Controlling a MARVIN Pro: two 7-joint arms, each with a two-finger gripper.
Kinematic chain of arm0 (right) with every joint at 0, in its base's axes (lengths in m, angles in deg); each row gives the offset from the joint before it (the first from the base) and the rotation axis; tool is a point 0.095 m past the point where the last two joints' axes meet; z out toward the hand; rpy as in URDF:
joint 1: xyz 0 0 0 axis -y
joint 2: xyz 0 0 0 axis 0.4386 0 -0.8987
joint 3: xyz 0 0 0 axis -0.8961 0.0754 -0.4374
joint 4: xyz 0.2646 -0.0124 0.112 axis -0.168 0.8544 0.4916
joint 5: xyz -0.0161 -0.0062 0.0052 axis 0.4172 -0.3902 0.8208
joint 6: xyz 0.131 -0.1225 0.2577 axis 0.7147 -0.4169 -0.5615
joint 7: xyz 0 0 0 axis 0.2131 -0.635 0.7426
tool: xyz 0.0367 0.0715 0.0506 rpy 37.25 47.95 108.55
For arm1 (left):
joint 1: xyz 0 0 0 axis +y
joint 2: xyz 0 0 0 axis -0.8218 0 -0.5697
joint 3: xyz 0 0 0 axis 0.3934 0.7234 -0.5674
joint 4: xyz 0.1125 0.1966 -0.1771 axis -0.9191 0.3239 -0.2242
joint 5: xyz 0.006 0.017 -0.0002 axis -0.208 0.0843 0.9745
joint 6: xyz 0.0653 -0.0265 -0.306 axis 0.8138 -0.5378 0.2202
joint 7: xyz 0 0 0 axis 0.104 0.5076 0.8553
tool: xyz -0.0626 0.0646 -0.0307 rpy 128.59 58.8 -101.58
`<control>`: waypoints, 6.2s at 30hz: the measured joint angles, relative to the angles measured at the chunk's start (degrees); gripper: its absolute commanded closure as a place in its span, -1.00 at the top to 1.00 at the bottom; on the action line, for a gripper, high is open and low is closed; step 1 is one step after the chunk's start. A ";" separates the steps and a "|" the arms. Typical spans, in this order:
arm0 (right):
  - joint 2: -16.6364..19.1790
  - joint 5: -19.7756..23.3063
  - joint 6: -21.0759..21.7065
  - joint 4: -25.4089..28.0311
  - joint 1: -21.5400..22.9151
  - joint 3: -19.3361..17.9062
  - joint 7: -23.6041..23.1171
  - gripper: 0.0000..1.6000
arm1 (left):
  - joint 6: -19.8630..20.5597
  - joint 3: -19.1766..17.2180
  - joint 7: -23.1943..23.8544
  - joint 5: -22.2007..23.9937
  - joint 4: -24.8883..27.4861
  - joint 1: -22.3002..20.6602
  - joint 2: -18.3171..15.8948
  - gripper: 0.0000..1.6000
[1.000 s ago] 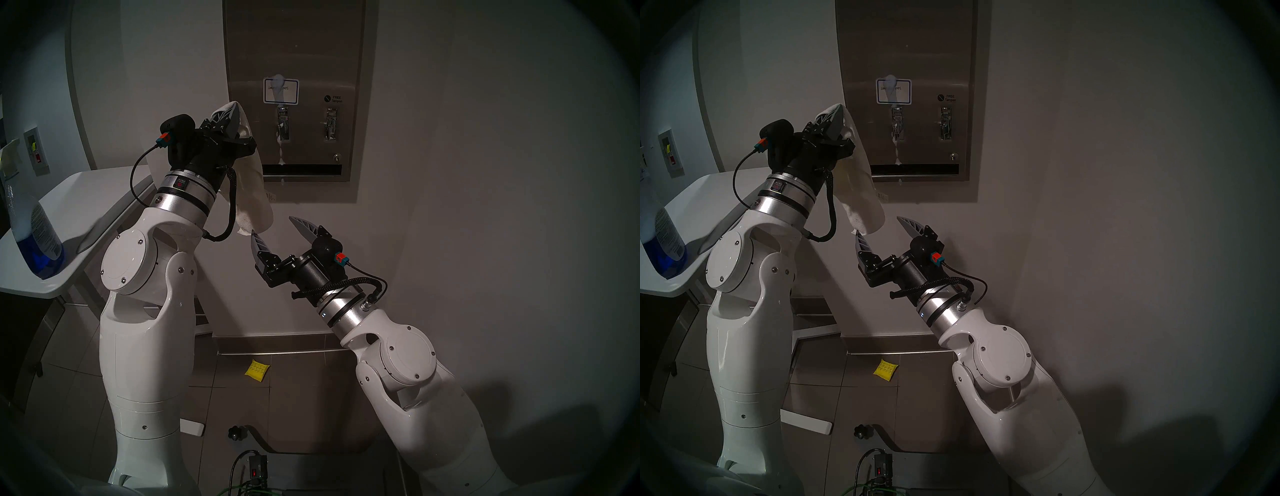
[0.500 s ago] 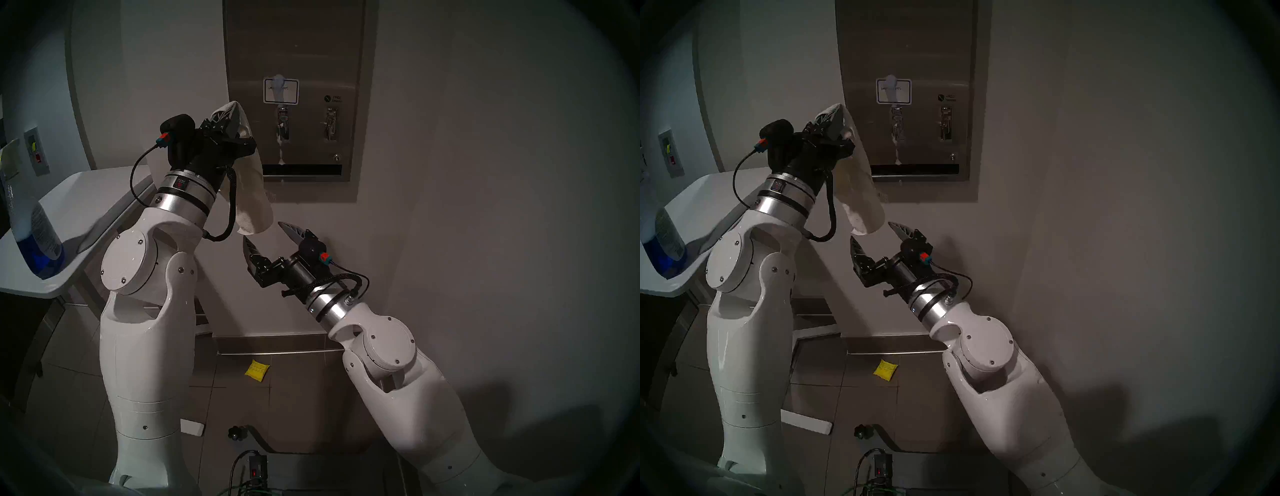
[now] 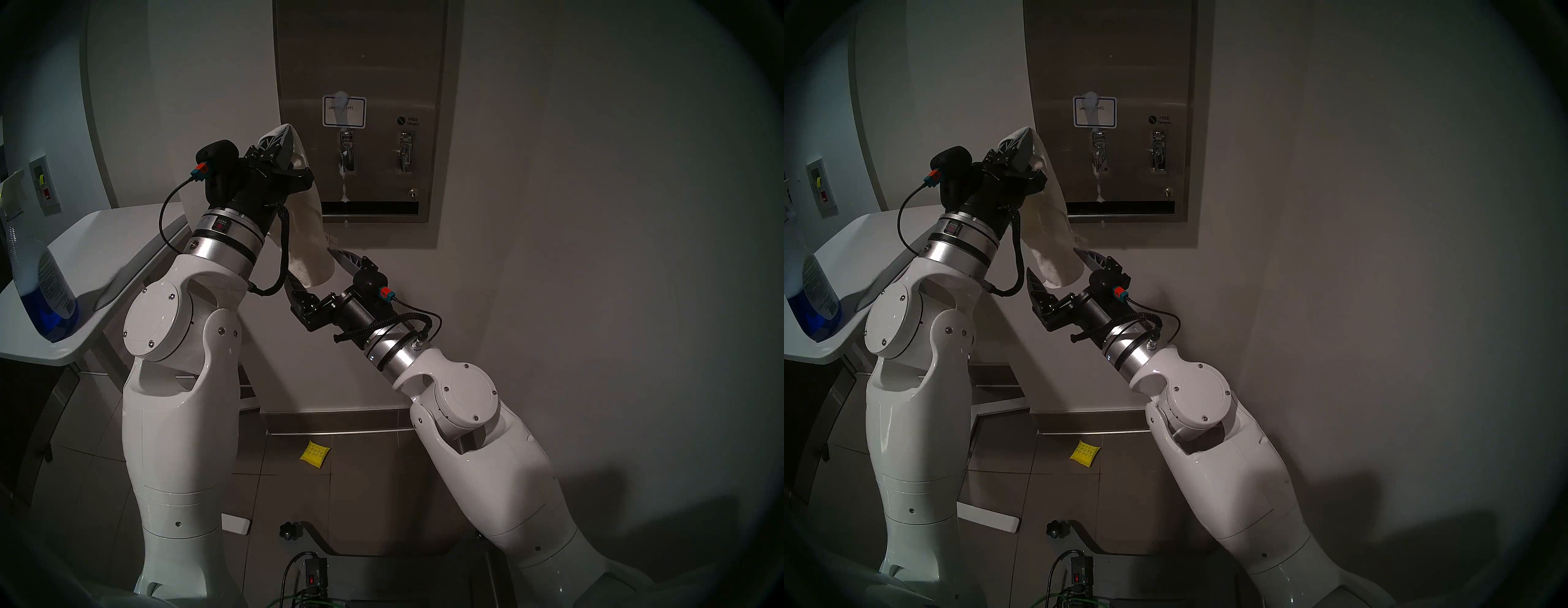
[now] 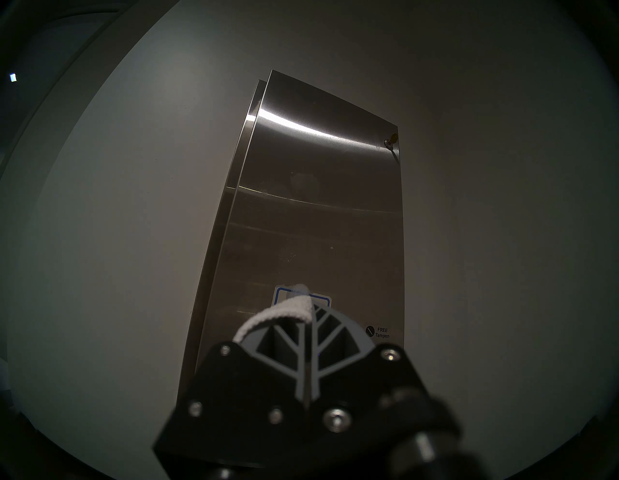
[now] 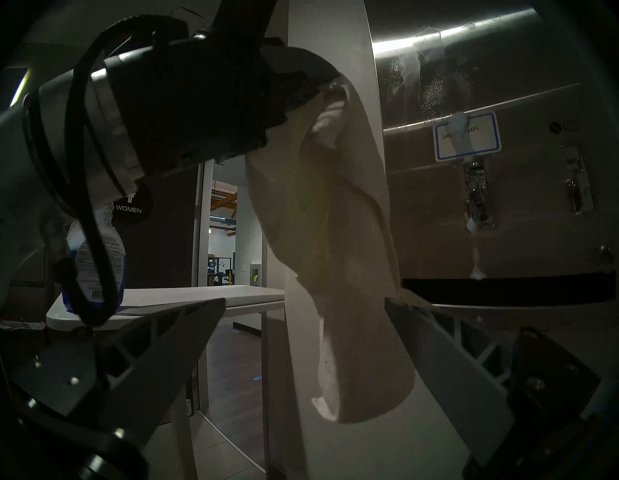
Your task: Pick up the cloth and wipe the surface
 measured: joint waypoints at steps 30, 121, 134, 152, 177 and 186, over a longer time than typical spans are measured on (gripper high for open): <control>-3.86 0.60 -1.90 -10.55 8.66 -1.83 -2.74 0.12 | 0.04 -0.20 0.43 -0.30 -0.01 -0.02 0.44 -1.00; -10.64 -7.72 -0.42 -7.35 20.22 -11.91 -3.46 -1.00 | 4.74 -0.52 -0.30 -0.09 0.44 -0.19 1.95 1.00; -14.50 -11.19 2.24 -7.80 25.74 -14.53 -5.79 -1.00 | 4.74 -0.61 -0.04 -0.08 0.45 -0.19 2.08 1.00; -18.45 -15.65 3.02 -13.64 32.77 -19.45 -6.42 -1.00 | 4.74 -0.72 0.20 -0.08 0.46 -0.21 2.24 1.00; -19.79 -19.22 0.13 -33.66 42.10 -25.35 -8.63 -1.00 | 4.74 -0.83 0.42 -0.10 0.49 -0.28 2.42 1.00; -20.30 -19.48 -0.63 -36.95 44.87 -26.20 -8.27 -1.00 | 4.74 -0.86 0.48 -0.10 0.49 -0.28 2.46 1.00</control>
